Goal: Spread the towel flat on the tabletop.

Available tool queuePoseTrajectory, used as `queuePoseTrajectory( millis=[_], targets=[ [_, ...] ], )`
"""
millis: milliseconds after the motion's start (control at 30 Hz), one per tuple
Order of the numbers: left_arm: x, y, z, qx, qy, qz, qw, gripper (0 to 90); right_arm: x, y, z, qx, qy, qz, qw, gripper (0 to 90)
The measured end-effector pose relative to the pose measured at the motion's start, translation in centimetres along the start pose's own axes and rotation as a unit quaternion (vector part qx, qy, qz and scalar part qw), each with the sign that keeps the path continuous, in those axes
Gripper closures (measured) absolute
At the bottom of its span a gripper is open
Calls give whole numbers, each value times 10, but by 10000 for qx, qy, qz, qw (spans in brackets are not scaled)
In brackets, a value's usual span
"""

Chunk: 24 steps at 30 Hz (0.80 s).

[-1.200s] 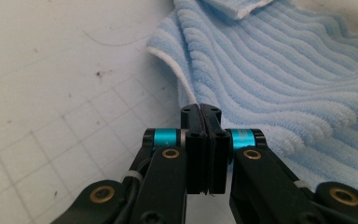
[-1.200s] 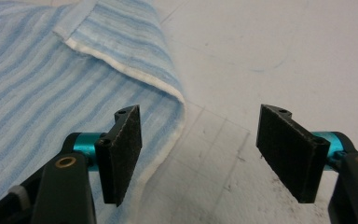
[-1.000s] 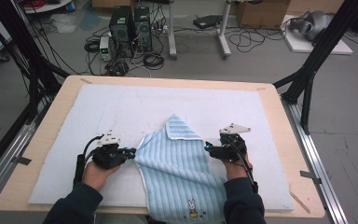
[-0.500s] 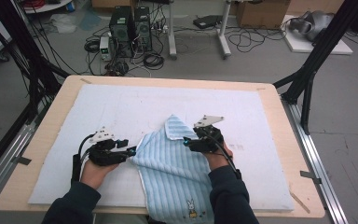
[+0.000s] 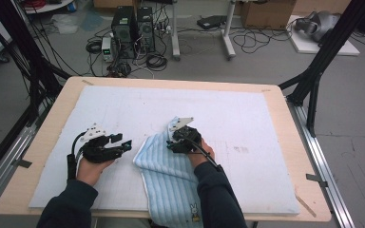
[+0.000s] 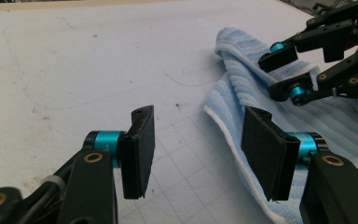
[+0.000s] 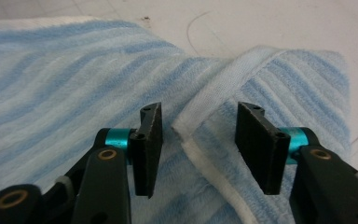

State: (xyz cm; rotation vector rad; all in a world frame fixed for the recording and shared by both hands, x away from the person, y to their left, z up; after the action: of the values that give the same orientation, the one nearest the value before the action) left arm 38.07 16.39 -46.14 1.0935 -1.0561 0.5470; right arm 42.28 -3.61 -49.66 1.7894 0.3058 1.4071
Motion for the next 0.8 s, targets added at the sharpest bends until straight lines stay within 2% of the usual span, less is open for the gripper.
queuePoseTrajectory(
  millis=[67, 133, 167, 333, 400, 500, 667, 800],
  targets=[
    [1, 0, -2, 7, 10, 16, 10000, 448, 0, -1, 2, -128, 53, -51, 9999, 630],
    [2, 0, -3, 14, 28, 8, 10000, 448, 0, 0, 5, -208, 108, -98, 9997, 782],
    [2, 0, -4, 30, 12, 9, 10000, 448, -1, 2, 6, -258, 129, -118, 9995, 828],
    [2, -1, -4, 18, 72, -1, 10000, 449, -2, 16, 15, -267, -110, 75, 9996, 845],
    [2, -2, -4, 12, 44, -9, 10000, 450, -4, 23, 20, -277, -290, 180, 9990, 845],
    [2, -3, -3, 1, 52, -15, 10000, 451, -7, 36, 28, -305, -499, 358, 9976, 845],
    [1, -6, -1, -2, 84, -25, 10000, 453, -20, 58, 42, -477, -733, 439, 9952, 845],
    [1, -10, 3, -27, 115, -10, 9999, 454, -31, 73, 53, -597, -968, 549, 9920, 845]
  ],
)
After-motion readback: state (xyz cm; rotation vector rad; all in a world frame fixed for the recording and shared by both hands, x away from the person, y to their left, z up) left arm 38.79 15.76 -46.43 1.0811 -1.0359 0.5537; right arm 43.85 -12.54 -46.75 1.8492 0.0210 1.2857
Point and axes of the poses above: each handheld gripper's, and its own axes: y roughly backward along the jaws, x roughly out of its top, z roughly to its right, the point moved 9 cm from there along -y, roughly forward along the jaws, and after that the axes turned 14 degrees about x, right-handed, at the moved point
